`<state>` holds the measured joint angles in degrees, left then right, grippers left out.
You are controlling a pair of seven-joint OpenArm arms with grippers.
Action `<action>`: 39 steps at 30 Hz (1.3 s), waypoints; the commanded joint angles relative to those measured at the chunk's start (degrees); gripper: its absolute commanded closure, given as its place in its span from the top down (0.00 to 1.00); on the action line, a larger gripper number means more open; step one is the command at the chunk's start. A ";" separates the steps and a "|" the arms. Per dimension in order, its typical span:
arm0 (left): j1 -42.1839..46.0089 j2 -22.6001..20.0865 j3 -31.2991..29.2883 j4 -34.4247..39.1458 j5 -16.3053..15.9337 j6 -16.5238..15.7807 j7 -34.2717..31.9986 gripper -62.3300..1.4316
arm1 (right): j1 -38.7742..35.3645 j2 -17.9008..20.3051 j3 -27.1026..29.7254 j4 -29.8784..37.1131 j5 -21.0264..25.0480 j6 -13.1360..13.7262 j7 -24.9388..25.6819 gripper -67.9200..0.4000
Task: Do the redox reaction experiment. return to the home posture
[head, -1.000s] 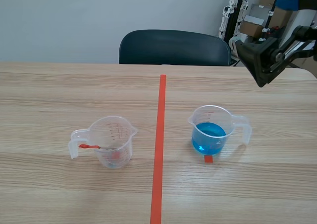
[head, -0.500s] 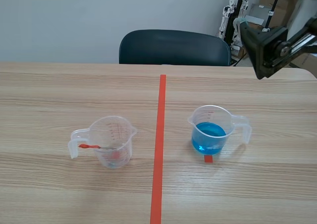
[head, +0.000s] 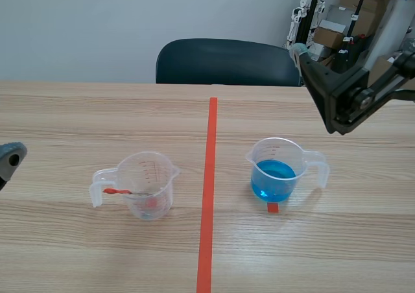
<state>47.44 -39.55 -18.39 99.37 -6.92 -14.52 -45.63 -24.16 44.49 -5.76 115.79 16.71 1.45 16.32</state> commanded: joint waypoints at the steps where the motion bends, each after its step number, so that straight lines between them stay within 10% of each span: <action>1: 0.00 -0.33 -0.13 0.50 -0.59 0.50 -0.81 1.00 | 0.66 0.92 0.09 1.88 0.55 -0.46 0.04 1.00; 11: 0.02 -0.33 -0.13 0.50 -0.61 0.50 -0.83 1.00 | -4.61 0.87 0.09 3.43 0.61 -5.07 5.18 1.00; 39: -0.02 -0.35 -0.13 0.50 -0.59 0.48 -0.79 1.00 | -15.17 -11.50 5.86 3.26 -6.29 -4.87 3.76 1.00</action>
<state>47.46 -39.55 -18.39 99.37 -6.94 -14.31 -45.63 -38.96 32.56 -0.47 118.39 11.03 -3.03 19.25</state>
